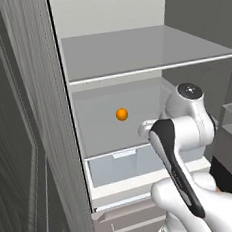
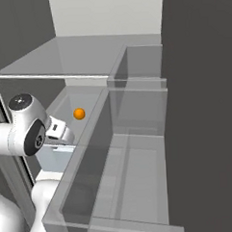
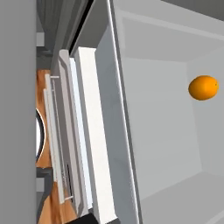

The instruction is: Open the fridge, remove the orange, carrot, and steak, and place them on any counter.

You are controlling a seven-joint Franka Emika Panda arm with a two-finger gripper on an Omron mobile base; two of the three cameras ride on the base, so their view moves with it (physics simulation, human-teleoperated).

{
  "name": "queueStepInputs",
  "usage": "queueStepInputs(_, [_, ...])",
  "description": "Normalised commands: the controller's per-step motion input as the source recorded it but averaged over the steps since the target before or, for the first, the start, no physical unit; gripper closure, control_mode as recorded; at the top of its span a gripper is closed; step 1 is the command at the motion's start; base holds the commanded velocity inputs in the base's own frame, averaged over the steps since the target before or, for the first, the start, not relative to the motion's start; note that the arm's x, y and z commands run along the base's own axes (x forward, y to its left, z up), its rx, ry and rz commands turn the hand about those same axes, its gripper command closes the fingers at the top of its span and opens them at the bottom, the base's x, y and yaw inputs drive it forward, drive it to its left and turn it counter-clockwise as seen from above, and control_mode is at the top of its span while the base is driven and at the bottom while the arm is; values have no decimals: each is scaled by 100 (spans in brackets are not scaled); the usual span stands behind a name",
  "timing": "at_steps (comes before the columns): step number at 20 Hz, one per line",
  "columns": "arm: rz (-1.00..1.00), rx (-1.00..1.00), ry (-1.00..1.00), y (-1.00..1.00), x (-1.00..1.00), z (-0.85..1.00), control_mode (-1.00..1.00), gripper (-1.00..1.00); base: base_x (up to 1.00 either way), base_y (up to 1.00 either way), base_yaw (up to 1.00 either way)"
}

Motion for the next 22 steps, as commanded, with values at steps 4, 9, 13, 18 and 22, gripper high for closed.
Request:
queueStepInputs(4, [0,0,2,29,37,0,-100,-100,0,0,0])
queueStepInputs(9, [0,0,2,10,51,-3,-100,-100,0,0,0])
queueStepInputs(13, [0,0,0,4,46,-11,-100,-100,0,0,0])
queueStepInputs(18, [0,0,2,1,47,-14,-100,-100,0,0,0])
queueStepInputs(22, [0,0,0,2,44,-16,-100,-100,0,0,0])
